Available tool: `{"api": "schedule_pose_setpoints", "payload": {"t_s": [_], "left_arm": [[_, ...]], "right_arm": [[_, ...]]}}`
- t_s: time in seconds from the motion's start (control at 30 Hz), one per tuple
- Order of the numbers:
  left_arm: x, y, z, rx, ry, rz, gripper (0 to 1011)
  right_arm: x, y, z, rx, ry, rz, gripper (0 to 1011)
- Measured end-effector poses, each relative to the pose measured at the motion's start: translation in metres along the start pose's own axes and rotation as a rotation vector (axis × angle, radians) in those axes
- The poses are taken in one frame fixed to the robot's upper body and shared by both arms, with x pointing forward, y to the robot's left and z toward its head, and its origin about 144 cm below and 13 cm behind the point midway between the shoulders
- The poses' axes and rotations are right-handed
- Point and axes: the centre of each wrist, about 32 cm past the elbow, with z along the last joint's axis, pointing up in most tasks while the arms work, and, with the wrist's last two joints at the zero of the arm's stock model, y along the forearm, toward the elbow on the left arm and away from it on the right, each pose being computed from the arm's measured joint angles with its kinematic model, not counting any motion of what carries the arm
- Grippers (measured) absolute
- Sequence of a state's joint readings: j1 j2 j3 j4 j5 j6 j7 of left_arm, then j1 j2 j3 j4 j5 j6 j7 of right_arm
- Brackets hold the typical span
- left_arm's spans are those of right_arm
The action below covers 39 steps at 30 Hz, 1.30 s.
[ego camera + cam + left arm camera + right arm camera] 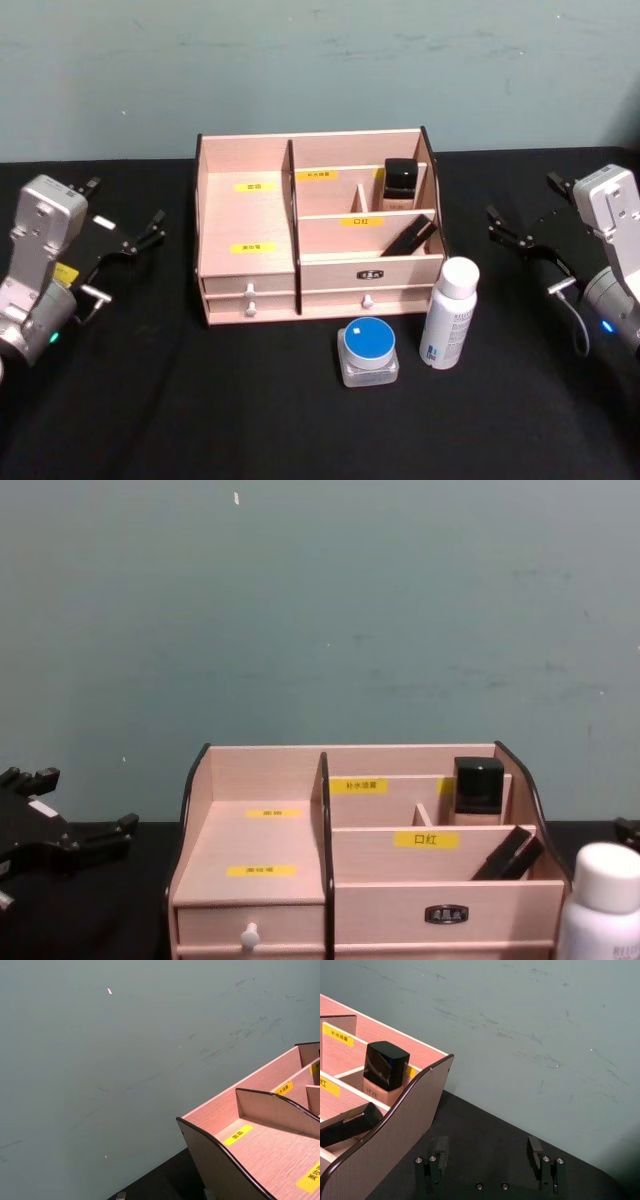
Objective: Pick up the facial cleanser and watermelon frost from the table and place them into the tiered storage box.
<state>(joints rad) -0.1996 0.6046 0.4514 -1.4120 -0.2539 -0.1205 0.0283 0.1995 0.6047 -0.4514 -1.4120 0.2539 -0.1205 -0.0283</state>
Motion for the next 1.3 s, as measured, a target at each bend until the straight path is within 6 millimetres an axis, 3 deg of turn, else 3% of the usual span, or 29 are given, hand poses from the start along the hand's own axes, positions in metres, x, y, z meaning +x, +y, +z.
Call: {"api": "schedule_pose_setpoints", "payload": {"t_s": [0.43, 0.77, 1.3], "left_arm": [[0.0, 0.0, 0.0, 0.0, 0.0, 0.0, 1001], [0.0, 0.0, 0.0, 0.0, 0.0, 0.0, 1001], [0.0, 0.0, 0.0, 0.0, 0.0, 0.0, 1001]], "right_arm": [[0.0, -0.005, -0.002, -0.007, 0.01, 0.004, 1002], [0.008, -0.035, 0.005, -0.001, 0.044, 0.032, 1002], [0.014, -0.088, 0.043, 0.066, 0.102, 0.1, 1002]]}}
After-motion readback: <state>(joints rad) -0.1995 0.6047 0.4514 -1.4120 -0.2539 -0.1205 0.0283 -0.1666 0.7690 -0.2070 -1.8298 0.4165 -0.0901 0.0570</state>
